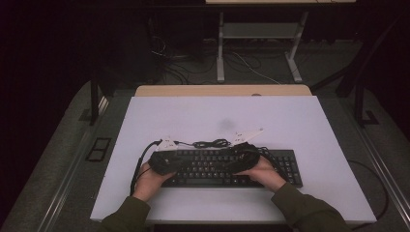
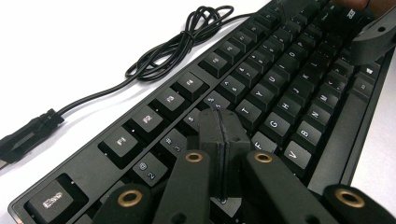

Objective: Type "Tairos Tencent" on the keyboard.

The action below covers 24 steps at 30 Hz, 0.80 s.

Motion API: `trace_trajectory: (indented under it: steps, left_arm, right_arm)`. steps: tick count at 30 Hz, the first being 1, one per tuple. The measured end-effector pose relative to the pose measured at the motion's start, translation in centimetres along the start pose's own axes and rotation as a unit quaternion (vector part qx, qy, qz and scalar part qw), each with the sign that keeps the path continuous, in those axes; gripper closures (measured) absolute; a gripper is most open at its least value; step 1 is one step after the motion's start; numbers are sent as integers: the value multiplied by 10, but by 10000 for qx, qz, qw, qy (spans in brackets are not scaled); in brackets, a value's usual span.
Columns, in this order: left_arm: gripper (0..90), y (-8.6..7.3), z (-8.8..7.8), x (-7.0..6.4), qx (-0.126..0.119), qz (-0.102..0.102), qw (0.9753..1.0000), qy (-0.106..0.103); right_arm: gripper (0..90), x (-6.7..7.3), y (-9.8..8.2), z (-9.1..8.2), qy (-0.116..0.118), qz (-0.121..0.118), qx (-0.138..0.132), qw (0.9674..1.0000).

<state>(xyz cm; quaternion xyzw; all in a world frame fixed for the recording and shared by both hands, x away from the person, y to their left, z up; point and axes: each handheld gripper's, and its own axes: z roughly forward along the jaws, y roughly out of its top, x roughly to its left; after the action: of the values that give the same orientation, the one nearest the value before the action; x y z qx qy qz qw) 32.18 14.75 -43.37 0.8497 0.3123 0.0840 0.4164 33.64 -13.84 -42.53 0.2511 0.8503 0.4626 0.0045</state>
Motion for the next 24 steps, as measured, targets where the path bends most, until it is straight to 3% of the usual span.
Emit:
trace_trajectory:
  steps: [8, 16, 24]
  left_arm:
    - [889, -1, 2, -1, 4, -22, 10000, 6]
    - [890, -1, 4, -1, 105, 90, 9999, 35]
    - [887, -1, 1, -1, -15, 20, 10000, -13]
  right_arm:
    - [348, 0, 0, 0, -9, 8, 12, 10000]
    - [348, 0, 0, 0, -7, 2, 9, 10000]
    - [348, 0, 0, 0, -8, -4, 0, 10000]
